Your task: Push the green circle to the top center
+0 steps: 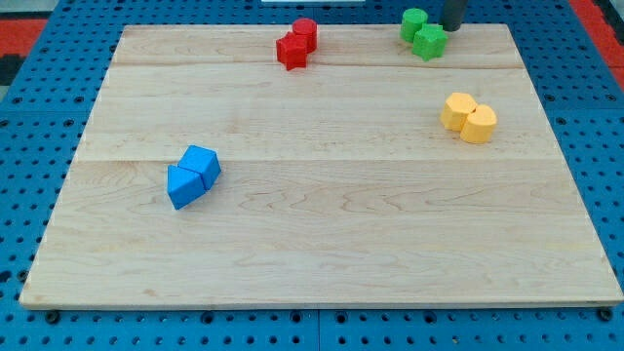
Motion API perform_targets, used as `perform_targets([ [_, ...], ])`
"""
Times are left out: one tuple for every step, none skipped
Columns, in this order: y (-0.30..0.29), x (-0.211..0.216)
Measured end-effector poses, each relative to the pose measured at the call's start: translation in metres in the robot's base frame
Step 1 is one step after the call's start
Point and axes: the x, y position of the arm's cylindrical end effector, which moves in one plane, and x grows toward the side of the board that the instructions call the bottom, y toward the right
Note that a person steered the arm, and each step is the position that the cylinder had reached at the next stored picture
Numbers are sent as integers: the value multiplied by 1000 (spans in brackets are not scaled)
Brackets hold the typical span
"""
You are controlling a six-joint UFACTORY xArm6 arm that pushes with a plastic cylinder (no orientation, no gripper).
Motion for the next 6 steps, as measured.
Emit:
perform_targets([
  [-24,0],
  [-65,19],
  [-54,37],
  [-32,34],
  [-26,2],
  [-33,0],
])
